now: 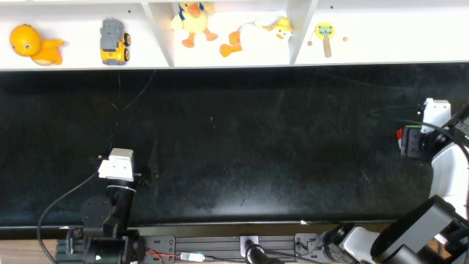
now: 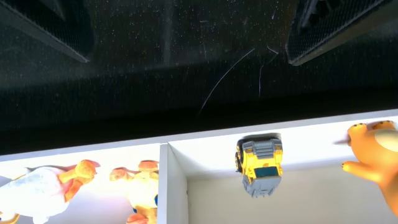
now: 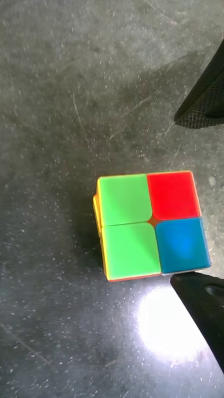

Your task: Store Toys

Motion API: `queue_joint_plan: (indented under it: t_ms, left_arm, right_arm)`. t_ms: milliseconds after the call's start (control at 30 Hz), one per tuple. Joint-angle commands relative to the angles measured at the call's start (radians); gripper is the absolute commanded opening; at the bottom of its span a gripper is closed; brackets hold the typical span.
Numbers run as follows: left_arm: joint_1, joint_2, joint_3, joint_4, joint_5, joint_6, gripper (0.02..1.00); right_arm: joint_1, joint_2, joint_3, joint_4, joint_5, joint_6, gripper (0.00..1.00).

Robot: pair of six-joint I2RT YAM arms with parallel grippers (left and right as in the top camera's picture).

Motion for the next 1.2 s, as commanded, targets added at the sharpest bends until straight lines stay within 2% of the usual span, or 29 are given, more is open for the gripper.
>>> queue_joint_plan:
  t_ms: [33,433,900,1000,1200]
  left_arm:
    - [-0.008,-0.01,-0.007,0.005,-0.012,0.019,0.998]
    - [-0.008,-0.01,-0.007,0.005,-0.012,0.019,0.998]
    - [-0.008,-0.01,-0.007,0.005,-0.012,0.019,0.998]
    - [-0.008,-0.01,-0.007,0.005,-0.012,0.019,0.998]
    - [-0.008,-0.01,-0.007,0.005,-0.013,0.019,0.998]
  right_arm:
    - [0.006,0.002,-0.008,0.022,0.009,-0.01,0.763]
    - [0.006,0.049,-0.009,0.034,0.008,-0.018,0.803]
    - [0.006,0.097,-0.009,0.05,-0.021,-0.017,0.776]
    - [0.006,0.097,-0.009,0.05,-0.027,-0.017,0.744]
    - [0.008,0.097,-0.009,0.049,-0.028,-0.017,0.54]
